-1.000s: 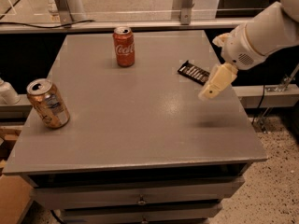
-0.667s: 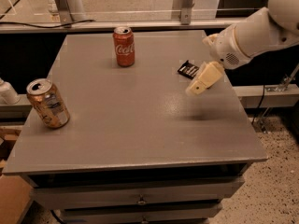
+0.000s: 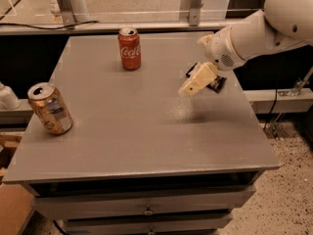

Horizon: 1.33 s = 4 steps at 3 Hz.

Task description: Knock coke can over

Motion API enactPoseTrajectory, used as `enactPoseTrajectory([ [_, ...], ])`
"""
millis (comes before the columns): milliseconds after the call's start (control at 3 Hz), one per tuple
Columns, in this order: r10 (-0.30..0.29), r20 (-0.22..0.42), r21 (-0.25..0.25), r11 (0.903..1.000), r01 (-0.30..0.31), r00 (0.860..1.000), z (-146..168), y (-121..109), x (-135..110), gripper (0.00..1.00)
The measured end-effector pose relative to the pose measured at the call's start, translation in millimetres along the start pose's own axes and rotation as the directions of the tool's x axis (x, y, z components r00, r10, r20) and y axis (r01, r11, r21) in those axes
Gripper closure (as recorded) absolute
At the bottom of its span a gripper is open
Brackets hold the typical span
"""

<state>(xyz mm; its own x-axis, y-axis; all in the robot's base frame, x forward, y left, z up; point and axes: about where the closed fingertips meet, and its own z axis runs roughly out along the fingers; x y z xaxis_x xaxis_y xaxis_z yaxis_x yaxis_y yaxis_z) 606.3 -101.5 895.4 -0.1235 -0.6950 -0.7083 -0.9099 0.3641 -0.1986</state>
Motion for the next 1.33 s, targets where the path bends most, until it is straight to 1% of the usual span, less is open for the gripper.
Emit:
enactPoseTrajectory([
  [333, 0.007, 0.022, -0.002, 1.0000, -0.007, 1.000, -0.7, 1.1, -1.4, 0.00],
  [667, 0.024, 0.087, 0.013, 0.9996, -0.025, 0.996, 15.5, -5.3, -14.0, 0.00],
  [1000, 0.061, 0.166, 0.039, 0.9969, -0.068, 0.984, 38.8, -21.7, -30.6, 0.00],
  [1333, 0.082, 0.234, 0.042, 0.9946, -0.095, 0.969, 63.2, -36.3, -44.7, 0.00],
])
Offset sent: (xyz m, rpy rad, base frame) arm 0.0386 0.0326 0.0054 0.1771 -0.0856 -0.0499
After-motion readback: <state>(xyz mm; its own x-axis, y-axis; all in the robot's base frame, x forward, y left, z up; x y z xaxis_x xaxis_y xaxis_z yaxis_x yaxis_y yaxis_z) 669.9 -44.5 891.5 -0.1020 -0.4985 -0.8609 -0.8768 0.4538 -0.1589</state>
